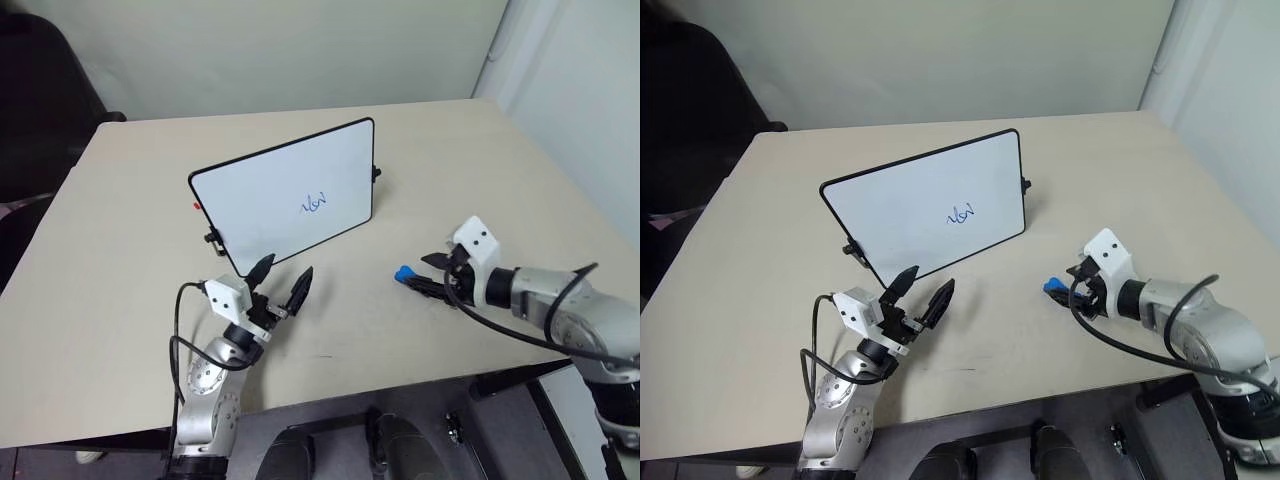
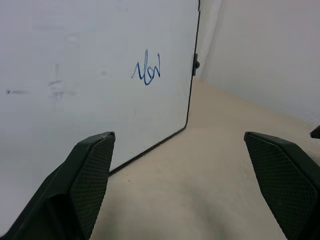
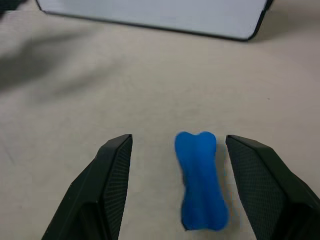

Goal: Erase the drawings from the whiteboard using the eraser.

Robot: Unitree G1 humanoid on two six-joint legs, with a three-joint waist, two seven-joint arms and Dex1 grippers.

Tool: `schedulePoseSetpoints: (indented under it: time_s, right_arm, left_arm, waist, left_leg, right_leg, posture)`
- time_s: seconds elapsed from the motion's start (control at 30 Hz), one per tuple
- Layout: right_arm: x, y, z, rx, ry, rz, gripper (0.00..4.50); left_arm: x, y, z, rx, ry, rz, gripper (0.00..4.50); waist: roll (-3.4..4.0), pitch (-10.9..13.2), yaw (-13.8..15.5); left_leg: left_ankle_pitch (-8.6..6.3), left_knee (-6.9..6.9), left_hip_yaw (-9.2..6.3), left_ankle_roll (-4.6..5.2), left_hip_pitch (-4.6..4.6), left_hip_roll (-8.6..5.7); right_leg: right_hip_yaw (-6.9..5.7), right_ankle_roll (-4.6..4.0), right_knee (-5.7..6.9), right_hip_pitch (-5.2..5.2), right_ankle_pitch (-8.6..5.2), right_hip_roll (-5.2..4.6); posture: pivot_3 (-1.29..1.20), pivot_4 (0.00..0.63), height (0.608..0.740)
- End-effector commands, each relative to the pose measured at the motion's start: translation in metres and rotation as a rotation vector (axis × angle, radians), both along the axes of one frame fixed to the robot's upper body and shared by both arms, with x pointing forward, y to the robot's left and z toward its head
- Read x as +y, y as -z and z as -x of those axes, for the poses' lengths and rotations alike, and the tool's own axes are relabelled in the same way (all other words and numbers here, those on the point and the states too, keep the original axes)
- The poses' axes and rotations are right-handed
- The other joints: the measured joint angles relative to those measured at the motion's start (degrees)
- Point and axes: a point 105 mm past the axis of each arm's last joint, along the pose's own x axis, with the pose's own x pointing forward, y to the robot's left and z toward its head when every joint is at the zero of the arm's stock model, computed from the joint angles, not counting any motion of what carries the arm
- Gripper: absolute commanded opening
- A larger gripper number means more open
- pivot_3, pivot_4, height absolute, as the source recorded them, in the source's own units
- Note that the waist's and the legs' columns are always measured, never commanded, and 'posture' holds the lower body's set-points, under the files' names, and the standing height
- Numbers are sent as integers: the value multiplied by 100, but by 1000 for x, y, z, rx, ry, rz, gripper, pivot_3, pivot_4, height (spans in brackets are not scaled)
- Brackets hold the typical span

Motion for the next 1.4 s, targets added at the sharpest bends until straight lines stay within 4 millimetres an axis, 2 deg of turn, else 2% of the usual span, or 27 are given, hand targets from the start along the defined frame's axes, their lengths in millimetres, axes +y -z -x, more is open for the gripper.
schedulePoseSetpoints:
  time_s: [0.03, 0.37, 0.7, 0.77, 0.87, 1.07, 1.17, 1.27, 1.4]
  right_arm:
    - [-3, 9, -8, 29, -6, 101, 3152]
    - [-1, 19, -25, 65, -26, 146, 3152]
    - [-3, 23, -22, 135, -47, 117, 3152]
    - [-3, 23, -21, 142, -56, 111, 2783]
    - [-3, 23, -19, 148, -68, 108, 1975]
    - [-7, 30, -17, 167, -75, 136, 1975]
    - [-7, 30, -16, 172, -79, 135, 1360]
    - [-8, 31, -15, 164, -86, 147, 468]
    - [-6, 25, -11, 134, -112, 140, 351]
  left_arm:
    - [1, -12, 4, -52, -15, -5, 4500]
    - [9, -14, 9, -59, -64, -19, 4500]
    - [9, -14, 16, -55, -74, -7, 4500]
    - [8, -14, 17, -54, -75, -3, 4500]
    - [7, -14, 17, -53, -74, 2, 4500]
    - [4, -13, 17, -53, -67, 8, 4500]
    - [4, -13, 17, -54, -67, 7, 4500]
    - [4, -13, 16, -54, -64, 6, 4500]
    - [4, -13, 15, -52, -61, 7, 4500]
  waist:
    - [0, 0, 2]
    - [0, 0, 29]
    - [0, 0, 31]
    - [0, 0, 32]
    - [0, 0, 30]
    - [0, 0, 30]
    - [0, 0, 30]
    - [0, 0, 30]
    - [0, 0, 32]
  left_leg:
    - [0, 0, 0, 0, -2, 0]
    - [0, 6, 2, 2, -25, -1]
    - [0, 7, 4, 4, -24, 0]
    - [0, 9, 4, 4, -24, 0]
    - [0, 11, 6, 4, -23, 0]
    - [1, 11, 6, 5, -22, 0]
    - [1, 12, 6, 5, -22, 0]
    - [1, 12, 6, 5, -21, 0]
    - [1, 13, 6, 5, -20, 0]
  right_leg:
    - [0, 3, 0, -2, -2, 0]
    - [5, 8, 3, -31, -12, -4]
    - [5, 3, 8, -31, -10, -5]
    - [5, 2, 9, -30, -9, -5]
    - [5, -1, 11, -30, -7, -6]
    - [5, -4, 13, -30, -4, -6]
    - [5, -4, 13, -30, -4, -6]
    - [5, -5, 15, -29, -3, -6]
    - [5, -5, 15, -27, -3, -6]
  posture:
    - [0, 150, 737]
    - [0, 150, 737]
    - [0, 150, 737]
    - [0, 150, 737]
    - [0, 150, 737]
    - [0, 150, 737]
    - [0, 150, 737]
    - [0, 150, 737]
    - [0, 150, 737]
